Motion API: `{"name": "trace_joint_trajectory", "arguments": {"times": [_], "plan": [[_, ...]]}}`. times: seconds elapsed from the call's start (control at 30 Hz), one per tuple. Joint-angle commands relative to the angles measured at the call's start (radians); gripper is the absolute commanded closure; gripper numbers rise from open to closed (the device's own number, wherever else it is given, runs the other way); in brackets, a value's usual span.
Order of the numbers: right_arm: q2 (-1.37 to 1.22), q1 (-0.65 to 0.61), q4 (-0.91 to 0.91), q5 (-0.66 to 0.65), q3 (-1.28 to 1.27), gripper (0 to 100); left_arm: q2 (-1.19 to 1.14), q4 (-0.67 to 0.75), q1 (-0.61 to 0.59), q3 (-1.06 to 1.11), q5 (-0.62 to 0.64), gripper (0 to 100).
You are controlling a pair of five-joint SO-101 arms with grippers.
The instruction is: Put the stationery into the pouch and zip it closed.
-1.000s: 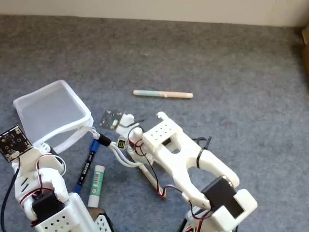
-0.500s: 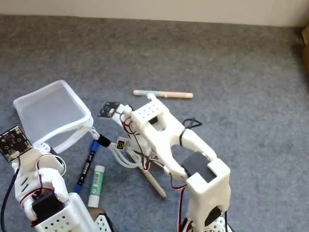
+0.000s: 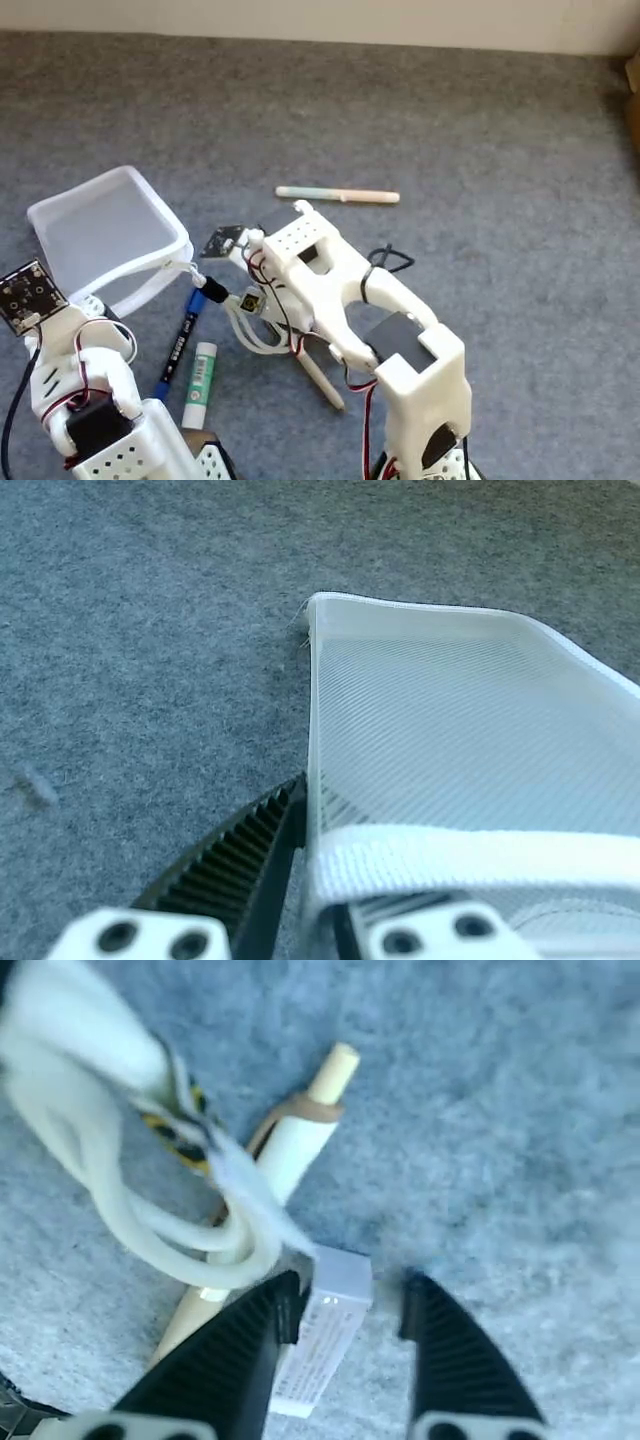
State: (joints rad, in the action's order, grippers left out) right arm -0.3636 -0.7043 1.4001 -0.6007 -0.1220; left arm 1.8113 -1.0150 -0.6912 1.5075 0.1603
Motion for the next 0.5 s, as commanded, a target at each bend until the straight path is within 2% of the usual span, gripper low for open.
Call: {"name": "trace_joint_trajectory", "arguments": {"times": [0.0, 0.3, 0.47], "plan": [[0.022, -0.005, 0.015, -0.012, 0.039, 95.5, 0.008, 0.005, -0.016, -0.059, 0.003, 99], [0.03, 0.038, 0.062, -0.011, 0.048, 97.9, 0.008, 0.005, -0.016, -0.058, 0.003, 99], [0.125, 0.042, 0.076, -0.006, 0.09, 98.0, 0.008, 0.005, -0.013, -0.058, 0.003, 99]]}}
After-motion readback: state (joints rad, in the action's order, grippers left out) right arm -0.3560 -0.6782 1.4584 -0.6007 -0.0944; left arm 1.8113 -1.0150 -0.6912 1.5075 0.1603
